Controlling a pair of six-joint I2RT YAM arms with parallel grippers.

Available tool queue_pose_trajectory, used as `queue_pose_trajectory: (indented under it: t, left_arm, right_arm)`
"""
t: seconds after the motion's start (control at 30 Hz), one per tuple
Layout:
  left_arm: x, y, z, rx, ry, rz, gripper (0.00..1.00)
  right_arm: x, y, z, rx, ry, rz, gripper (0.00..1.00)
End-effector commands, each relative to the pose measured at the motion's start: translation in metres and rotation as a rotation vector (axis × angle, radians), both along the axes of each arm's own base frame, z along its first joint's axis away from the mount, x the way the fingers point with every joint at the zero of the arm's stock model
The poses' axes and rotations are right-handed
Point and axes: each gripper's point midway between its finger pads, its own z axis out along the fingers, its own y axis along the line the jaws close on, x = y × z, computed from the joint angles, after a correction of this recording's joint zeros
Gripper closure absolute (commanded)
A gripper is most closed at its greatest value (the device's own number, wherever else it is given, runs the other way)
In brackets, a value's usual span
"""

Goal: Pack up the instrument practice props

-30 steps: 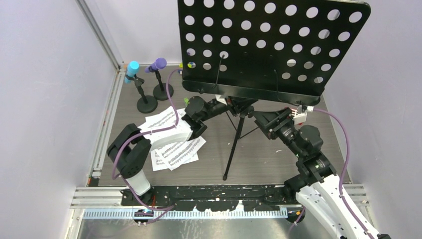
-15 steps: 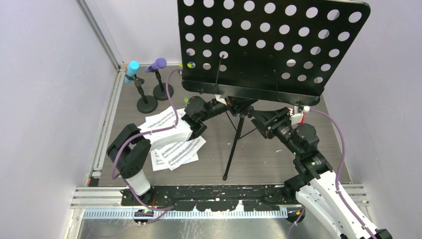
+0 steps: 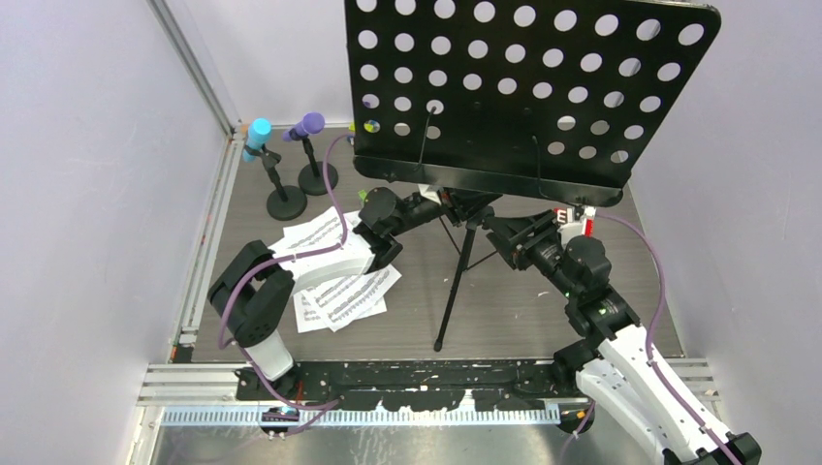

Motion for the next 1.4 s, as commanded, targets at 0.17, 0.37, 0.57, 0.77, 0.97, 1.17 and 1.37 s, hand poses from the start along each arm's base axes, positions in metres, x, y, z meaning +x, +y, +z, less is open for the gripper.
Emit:
queue_pose_trajectory:
  t: [0.17,0.37,0.57,0.77,0.97,1.17,1.37]
  left_arm:
    - [-0.006,-0.004,-0.018,0.041,0.068,-0.051,1.0]
    - [-0.005,-0.005,-0.019,0.038,0.07,-0.053,1.0]
    - [-0.004,-0.006,-0.021,0.037,0.069,-0.053,1.0]
    - [-0.005,-0.007,-0.021,0.037,0.071,-0.064,1.0]
    - [-0.006,-0.009,-0.026,0.045,0.078,-0.076,1.0]
    - [-0.006,-0.009,-0.024,0.043,0.073,-0.074,1.0]
    - [-0.006,-0.011,-0.022,0.041,0.072,-0.083,1.0]
  right_arm:
    - [0.007,0.001,0.019,0.035,-0.074,-0.006,0.49]
    - [0.005,0.002,0.017,0.032,-0.069,0.005,0.69]
    - [0.004,0.003,0.012,0.011,-0.069,0.012,0.92]
    - [0.006,0.005,0.012,-0.199,-0.194,0.066,1.0]
    - [0.008,0.009,0.016,-0.411,-0.423,0.128,0.99]
    - [0.009,0.006,0.025,-0.579,-0.607,0.136,0.99]
    - [0.009,0.0,0.029,-0.718,-0.756,0.121,0.99]
